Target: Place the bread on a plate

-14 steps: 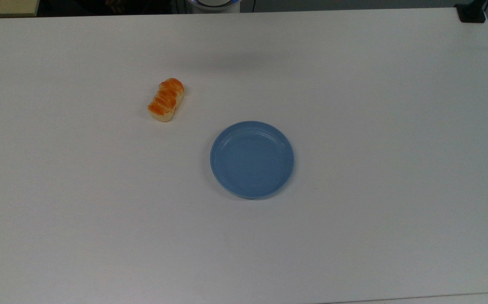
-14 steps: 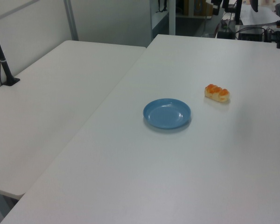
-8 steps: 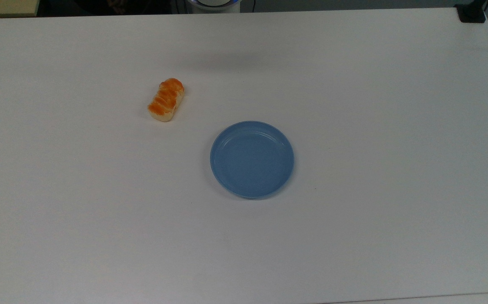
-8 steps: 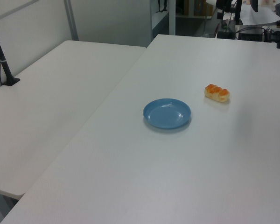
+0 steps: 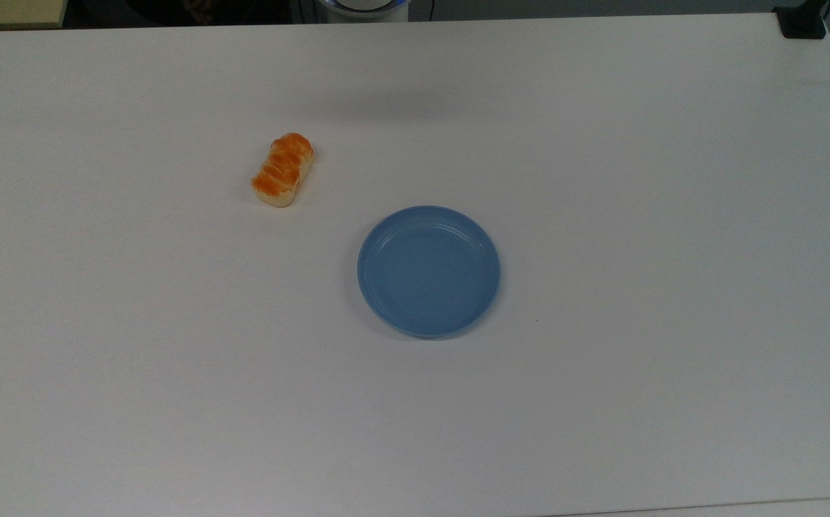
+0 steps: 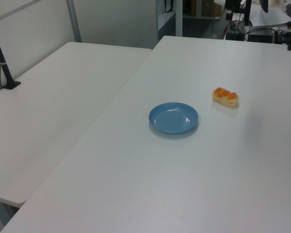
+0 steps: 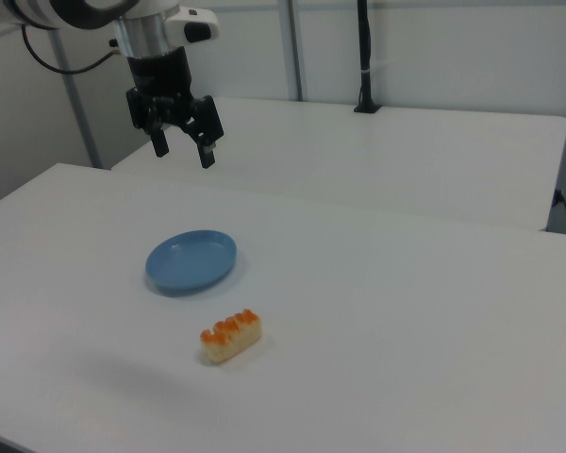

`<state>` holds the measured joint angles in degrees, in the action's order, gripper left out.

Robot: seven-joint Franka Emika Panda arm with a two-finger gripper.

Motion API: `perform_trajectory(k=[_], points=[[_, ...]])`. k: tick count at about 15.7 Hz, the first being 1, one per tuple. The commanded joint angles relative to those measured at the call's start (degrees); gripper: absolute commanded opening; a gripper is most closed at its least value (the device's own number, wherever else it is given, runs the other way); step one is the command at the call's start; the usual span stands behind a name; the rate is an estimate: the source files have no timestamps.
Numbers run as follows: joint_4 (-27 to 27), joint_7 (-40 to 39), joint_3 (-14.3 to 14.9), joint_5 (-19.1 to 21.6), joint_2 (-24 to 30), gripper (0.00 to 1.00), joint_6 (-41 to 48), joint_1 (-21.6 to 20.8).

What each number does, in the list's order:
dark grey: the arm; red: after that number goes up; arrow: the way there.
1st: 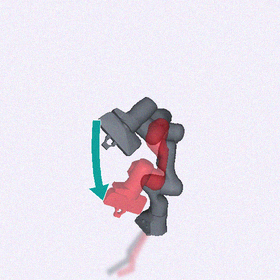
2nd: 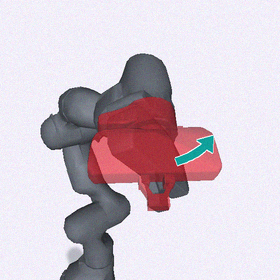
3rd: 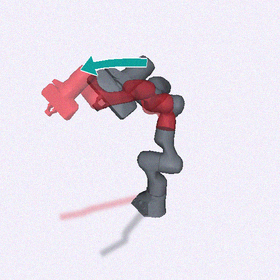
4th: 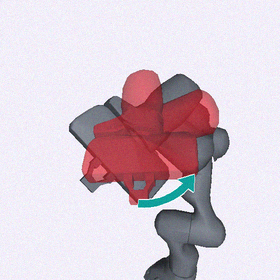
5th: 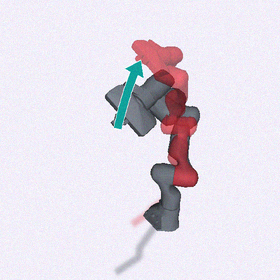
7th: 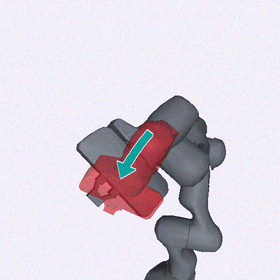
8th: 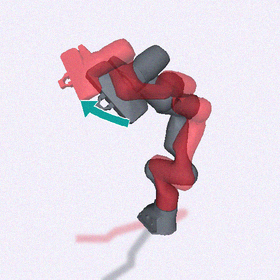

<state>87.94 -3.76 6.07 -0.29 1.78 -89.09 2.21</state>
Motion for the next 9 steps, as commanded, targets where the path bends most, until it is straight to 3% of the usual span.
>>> perform_trajectory(k=[1,5,9], points=[[0.7,-0.8,0.3,-0.1,0.8,1.0,0.9,0.1],[1.1,-0.1,0.3,0.0,0.9,1.0,4.2,0.3],[5.5,4.2,0.2,0.5,1.6,0.98,0.5,0.3]])
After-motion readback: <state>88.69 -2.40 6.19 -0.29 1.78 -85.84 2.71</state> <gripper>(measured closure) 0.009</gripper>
